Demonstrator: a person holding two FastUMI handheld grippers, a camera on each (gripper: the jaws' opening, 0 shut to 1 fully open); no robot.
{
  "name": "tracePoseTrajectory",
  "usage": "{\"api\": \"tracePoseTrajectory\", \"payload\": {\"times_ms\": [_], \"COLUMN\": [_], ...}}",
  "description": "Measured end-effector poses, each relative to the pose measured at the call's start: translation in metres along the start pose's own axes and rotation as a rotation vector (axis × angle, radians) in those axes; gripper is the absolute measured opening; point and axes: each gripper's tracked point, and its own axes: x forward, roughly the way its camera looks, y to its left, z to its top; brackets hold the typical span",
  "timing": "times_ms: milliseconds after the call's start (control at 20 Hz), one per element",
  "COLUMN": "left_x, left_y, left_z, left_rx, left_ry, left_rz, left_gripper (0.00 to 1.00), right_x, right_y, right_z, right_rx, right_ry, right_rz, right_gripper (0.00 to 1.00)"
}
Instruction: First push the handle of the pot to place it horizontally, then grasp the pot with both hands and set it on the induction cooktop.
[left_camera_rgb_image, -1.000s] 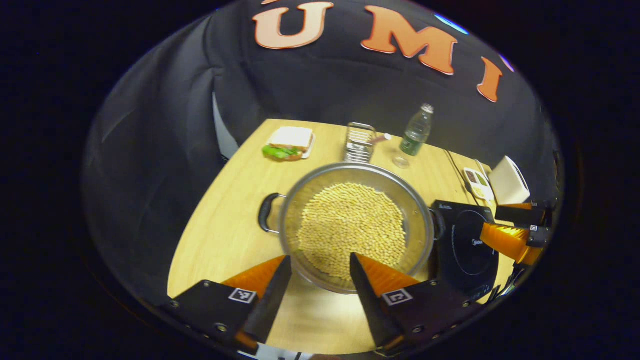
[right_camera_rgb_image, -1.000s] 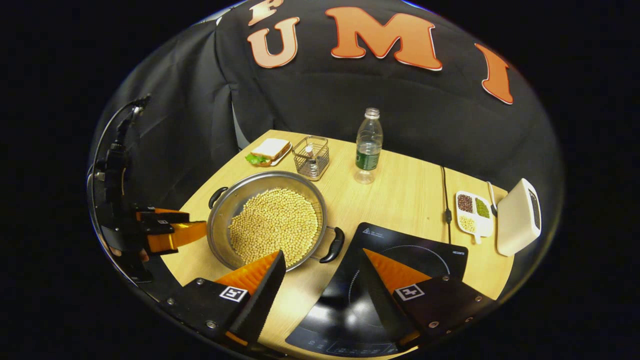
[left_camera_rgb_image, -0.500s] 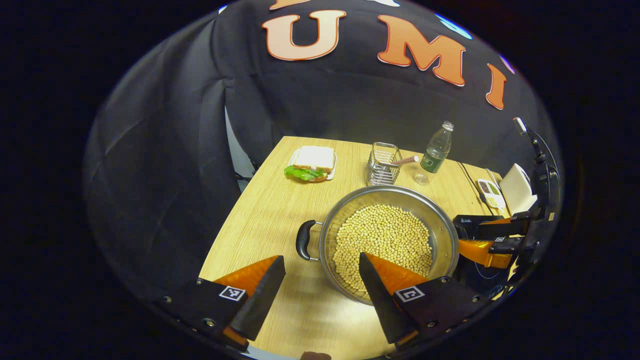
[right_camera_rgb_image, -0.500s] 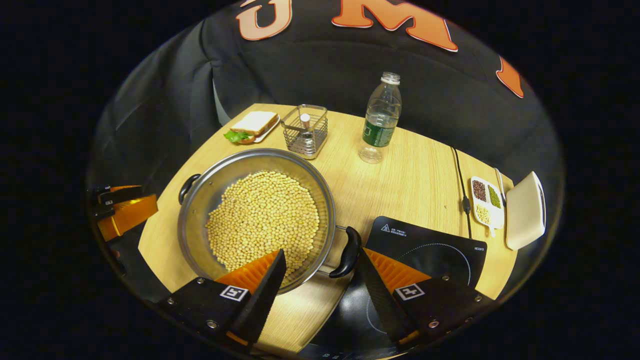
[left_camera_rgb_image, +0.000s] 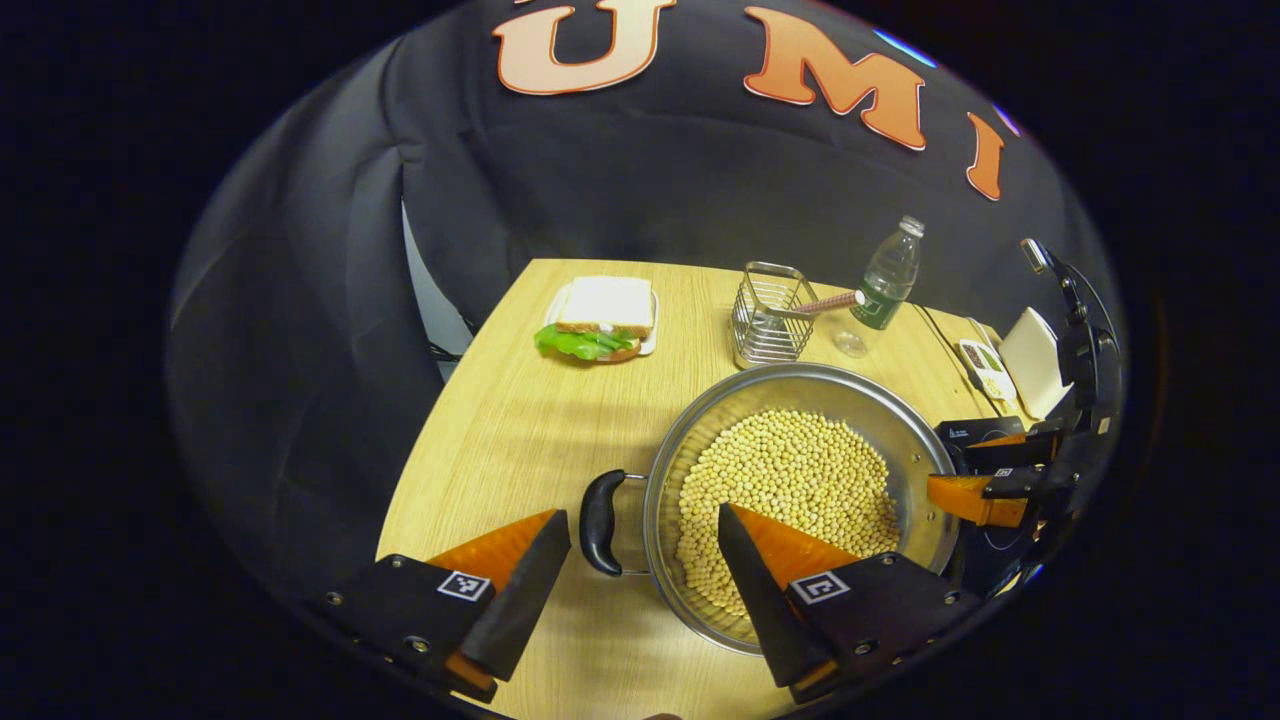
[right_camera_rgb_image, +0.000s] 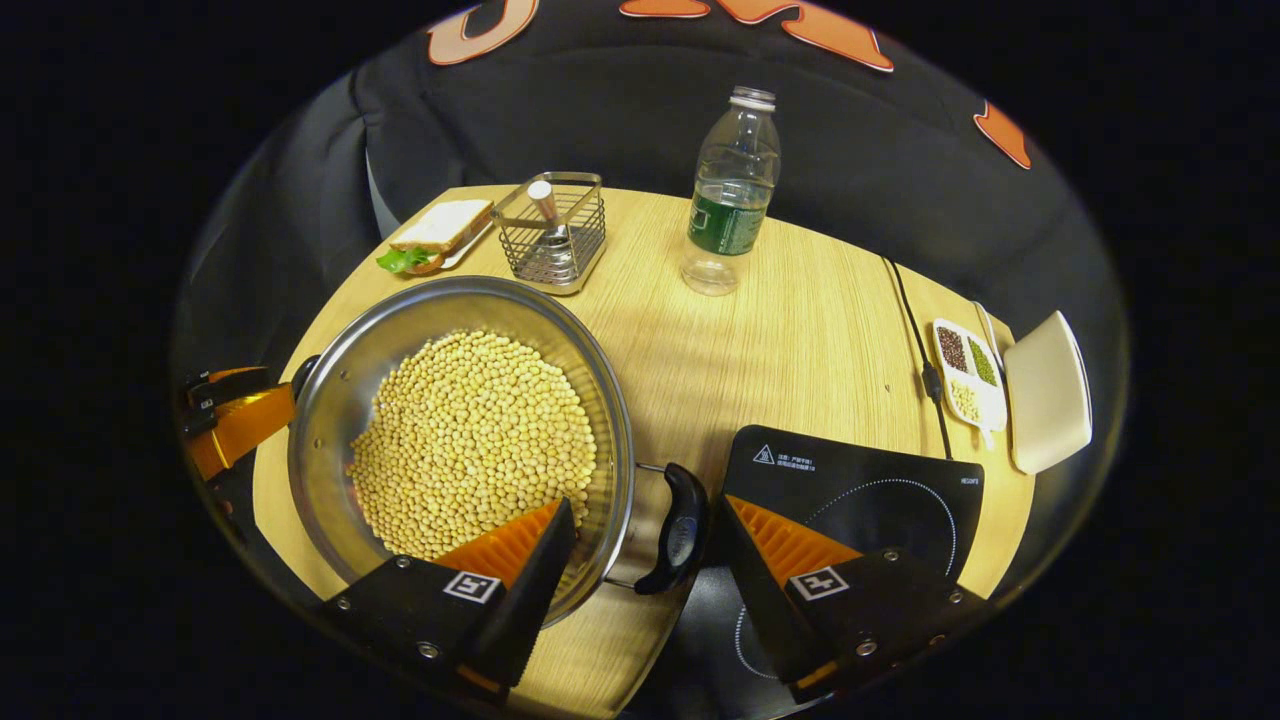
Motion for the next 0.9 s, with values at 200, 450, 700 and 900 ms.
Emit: {"api": "tracePoseTrajectory", "payload": {"times_ms": [200,450,700,900], "left_x": [0.019,0.042,0.050,0.060], "left_y": [0.001,0.005,0.012,0.014], "left_z": [-0.006,-0.012,-0.021,-0.022], "left_rx": [-0.027,-0.041,-0.059,-0.065], "left_ry": [0.023,0.048,0.077,0.060], "left_rz": [-0.044,-0.044,-0.024,0.025], "left_gripper": [0.93,0.93,0.93,0.87], "right_x": [0.007,0.019,0.028,0.037], "right_y": [-0.003,-0.007,-0.005,-0.007], "right_z": [-0.001,0.003,0.004,0.008], "right_rx": [-0.027,-0.088,-0.043,-0.044], "right_ry": [-0.008,-0.040,-0.015,-0.021], "right_rz": [-0.047,-0.081,-0.053,-0.059], "right_gripper": [0.84,0.73,0.74,0.75]}}
